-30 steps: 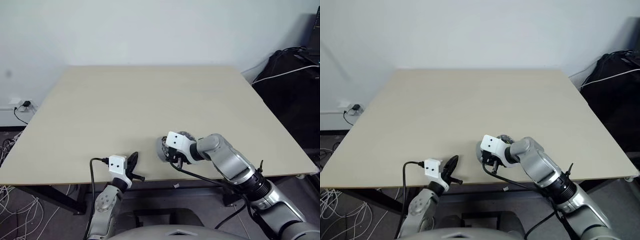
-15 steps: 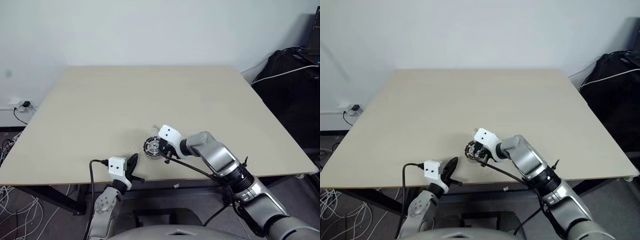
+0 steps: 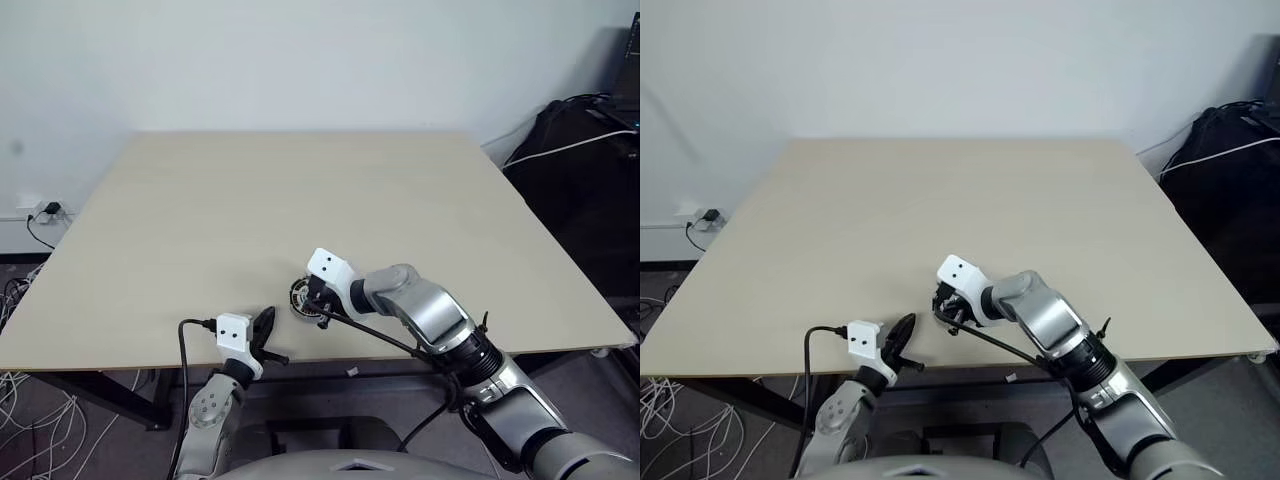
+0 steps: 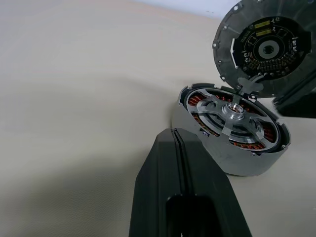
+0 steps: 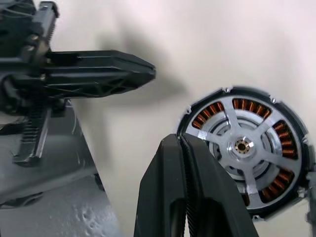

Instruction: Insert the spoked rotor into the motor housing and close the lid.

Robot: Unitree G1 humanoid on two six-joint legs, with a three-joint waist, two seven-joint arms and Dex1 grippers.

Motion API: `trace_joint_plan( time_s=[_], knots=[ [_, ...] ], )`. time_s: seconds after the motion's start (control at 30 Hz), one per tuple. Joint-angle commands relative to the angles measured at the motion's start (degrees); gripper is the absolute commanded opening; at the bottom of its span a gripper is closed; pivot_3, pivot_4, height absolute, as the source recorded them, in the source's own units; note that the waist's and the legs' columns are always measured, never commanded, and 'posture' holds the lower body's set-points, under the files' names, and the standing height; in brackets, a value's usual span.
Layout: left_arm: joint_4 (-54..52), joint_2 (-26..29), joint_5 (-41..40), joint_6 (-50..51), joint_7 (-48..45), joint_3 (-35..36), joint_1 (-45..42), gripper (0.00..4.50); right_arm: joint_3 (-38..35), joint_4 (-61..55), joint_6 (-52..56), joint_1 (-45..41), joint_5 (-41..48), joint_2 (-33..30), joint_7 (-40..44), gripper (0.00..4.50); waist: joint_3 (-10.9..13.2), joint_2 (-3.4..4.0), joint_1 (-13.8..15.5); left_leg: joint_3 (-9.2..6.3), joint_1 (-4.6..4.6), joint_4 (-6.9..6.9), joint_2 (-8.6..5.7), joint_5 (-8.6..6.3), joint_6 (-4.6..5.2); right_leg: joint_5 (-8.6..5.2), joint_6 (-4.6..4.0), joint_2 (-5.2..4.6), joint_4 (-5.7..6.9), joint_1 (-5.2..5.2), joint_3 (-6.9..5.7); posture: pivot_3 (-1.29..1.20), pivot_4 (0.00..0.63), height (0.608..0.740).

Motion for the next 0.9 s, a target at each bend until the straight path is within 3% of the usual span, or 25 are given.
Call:
trace_joint_plan(
  time_s=[0.03, 0.07, 0.17, 0.3, 0.67, 0.9],
  knots=[
    [-0.88, -0.28, -0.66, -1.32, -0.53, 0.1, -0.73, 0.0, 1.04, -2.66, -2.5, -0.42, -0.16, -2.32, 0.48, 0.12, 0.0, 0.0, -0.05, 0.01, 0.0, 0.0, 0.0, 0.0, 0.0, 0.0, 0.0, 0.0, 0.0, 0.0, 0.0, 0.0, 0.0, 0.74],
    [-0.89, -0.26, -0.68, -1.29, -0.55, 0.13, -0.74, 0.0, 1.37, -3.03, -2.87, -0.41, -0.01, -2.94, 0.76, 0.12, 0.0, 0.0, -0.07, 0.01, 0.0, 0.0, 0.0, 0.0, 0.0, 0.0, 0.0, 0.0, 0.0, 0.0, 0.0, 0.0, 0.0, 0.74],
    [-1.04, -0.24, -0.66, -1.14, -0.57, 0.08, -0.76, 0.0, 2.37, -3.94, -3.92, -0.38, -0.11, -4.45, 1.08, 0.72, 0.0, 0.0, -0.14, -0.01, 0.0, 0.0, 0.0, 0.0, 0.0, 0.0, -0.01, 0.01, 0.01, -0.02, -0.01, 0.0, 0.0, 0.74],
    [-1.18, -0.21, -0.59, -0.91, -0.6, -0.09, -0.83, 0.0, 4.91, -4.46, -6.83, -0.51, -2.11, -6.08, 0.79, 1.97, 0.0, 0.0, -0.17, -0.01, 0.0, 0.0, 0.01, 0.0, 0.0, -0.01, -0.01, 0.01, 0.01, -0.01, -0.02, 0.0, 0.0, 0.74],
    [-1.22, -0.27, -0.59, -0.59, -0.47, -0.1, -1.03, 0.0, 14.28, -1.99, -20.23, -2.37, -11.55, -11.39, 4.21, 1.97, 0.0, -0.01, -0.15, -0.01, 0.01, 0.0, 0.0, 0.0, 0.0, -0.01, -0.01, 0.0, 0.0, -0.01, -0.02, 0.0, 0.0, 0.74],
    [-0.72, -0.45, -0.63, -0.99, -0.42, 0.03, -1.06, 0.0, 14.15, 2.77, -24.03, -3.21, -15.01, -9.73, 4.74, 1.97, 0.0, -0.01, -0.05, 0.0, 0.01, 0.01, 0.01, 0.0, 0.0, -0.01, -0.01, 0.0, 0.0, 0.0, -0.02, 0.0, 0.0, 0.74]
  ],
)
